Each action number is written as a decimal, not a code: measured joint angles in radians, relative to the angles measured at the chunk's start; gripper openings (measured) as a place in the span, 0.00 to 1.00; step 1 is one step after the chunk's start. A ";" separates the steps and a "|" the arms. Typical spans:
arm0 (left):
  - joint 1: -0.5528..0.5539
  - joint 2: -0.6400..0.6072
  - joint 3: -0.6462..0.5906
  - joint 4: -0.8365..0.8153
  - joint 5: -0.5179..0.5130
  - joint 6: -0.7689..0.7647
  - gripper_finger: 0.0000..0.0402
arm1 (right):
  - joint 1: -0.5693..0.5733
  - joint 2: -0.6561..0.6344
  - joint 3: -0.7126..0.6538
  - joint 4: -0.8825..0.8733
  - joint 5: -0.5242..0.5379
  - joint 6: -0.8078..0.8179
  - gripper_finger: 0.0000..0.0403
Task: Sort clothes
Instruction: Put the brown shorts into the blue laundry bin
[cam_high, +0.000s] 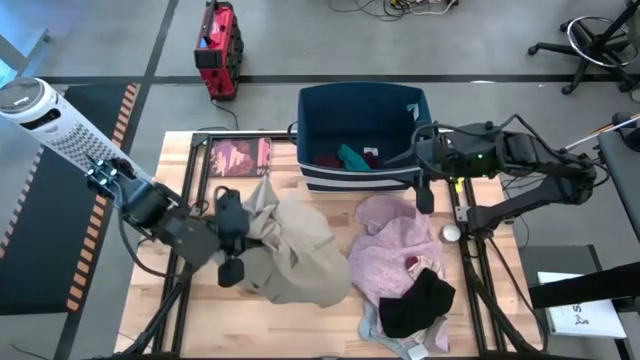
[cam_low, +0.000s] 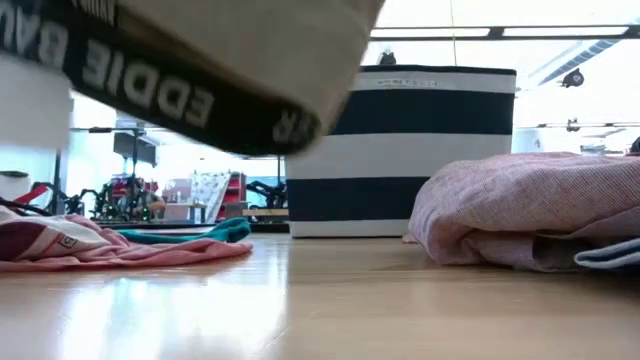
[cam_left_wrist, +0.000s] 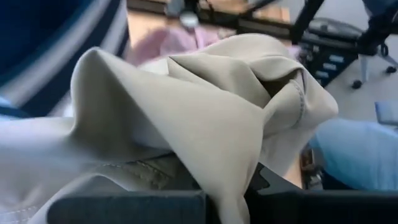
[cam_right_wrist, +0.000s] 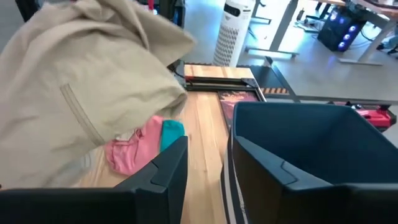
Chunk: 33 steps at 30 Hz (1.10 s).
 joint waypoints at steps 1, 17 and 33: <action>0.001 0.000 0.017 0.000 -0.026 0.022 0.00 | 0.001 -0.001 0.000 0.000 0.000 0.000 0.28; 0.280 0.000 0.216 0.318 -0.163 0.689 0.00 | 0.015 0.003 0.000 -0.001 0.016 -0.033 0.11; 0.874 0.170 0.266 0.569 0.576 0.800 0.00 | 0.199 -0.079 -0.012 -0.127 0.170 0.078 0.00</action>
